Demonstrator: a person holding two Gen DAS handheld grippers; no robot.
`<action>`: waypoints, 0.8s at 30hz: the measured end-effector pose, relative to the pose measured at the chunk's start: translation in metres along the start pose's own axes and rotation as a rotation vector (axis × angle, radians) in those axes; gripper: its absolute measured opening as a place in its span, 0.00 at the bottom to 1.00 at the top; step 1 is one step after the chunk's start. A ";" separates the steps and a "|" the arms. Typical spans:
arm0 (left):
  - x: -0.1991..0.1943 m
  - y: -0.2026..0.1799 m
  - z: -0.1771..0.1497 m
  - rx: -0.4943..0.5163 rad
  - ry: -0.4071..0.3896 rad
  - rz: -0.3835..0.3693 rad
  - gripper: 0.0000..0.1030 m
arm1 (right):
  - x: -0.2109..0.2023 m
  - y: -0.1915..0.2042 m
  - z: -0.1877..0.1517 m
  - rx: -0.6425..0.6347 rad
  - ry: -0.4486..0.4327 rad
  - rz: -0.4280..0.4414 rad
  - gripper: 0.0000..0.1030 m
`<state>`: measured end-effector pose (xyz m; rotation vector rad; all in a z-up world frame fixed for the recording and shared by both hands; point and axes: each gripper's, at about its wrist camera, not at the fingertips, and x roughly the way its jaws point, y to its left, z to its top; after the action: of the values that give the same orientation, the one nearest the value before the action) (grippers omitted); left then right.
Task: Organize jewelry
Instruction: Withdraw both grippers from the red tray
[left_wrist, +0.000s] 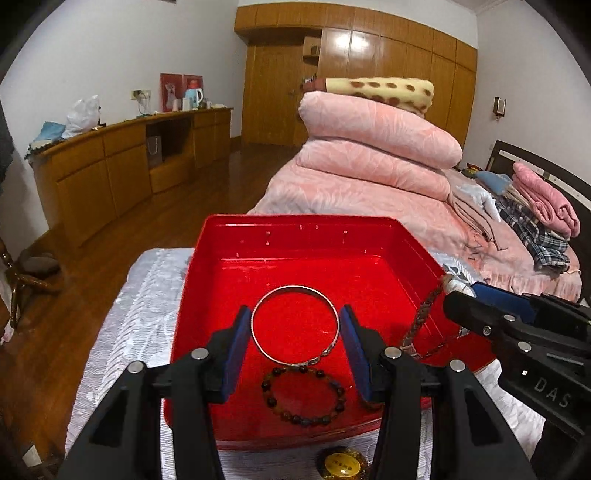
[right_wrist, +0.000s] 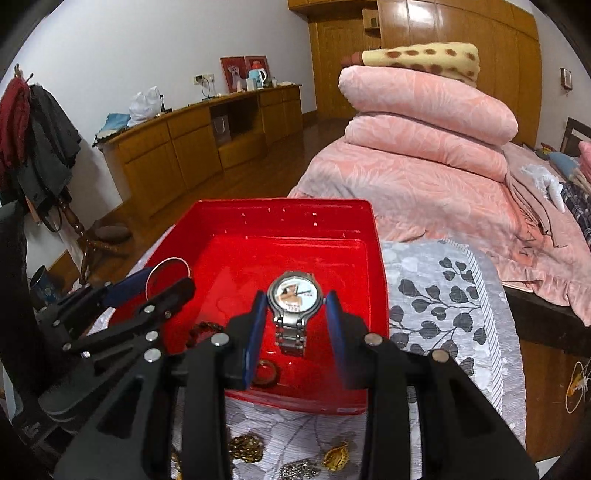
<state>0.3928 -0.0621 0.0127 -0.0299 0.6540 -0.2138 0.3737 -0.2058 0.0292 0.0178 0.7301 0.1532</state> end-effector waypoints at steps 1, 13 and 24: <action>0.001 -0.001 0.002 -0.001 0.001 0.001 0.51 | 0.000 0.001 0.000 -0.004 -0.006 -0.004 0.37; -0.055 0.005 -0.001 0.008 -0.110 0.036 0.79 | -0.051 -0.004 -0.015 -0.003 -0.126 -0.078 0.51; -0.133 0.015 -0.056 -0.011 -0.197 0.073 0.93 | -0.126 -0.004 -0.096 0.053 -0.222 -0.129 0.77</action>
<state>0.2583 -0.0179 0.0467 -0.0372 0.4589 -0.1349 0.2181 -0.2312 0.0412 0.0376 0.5120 0.0075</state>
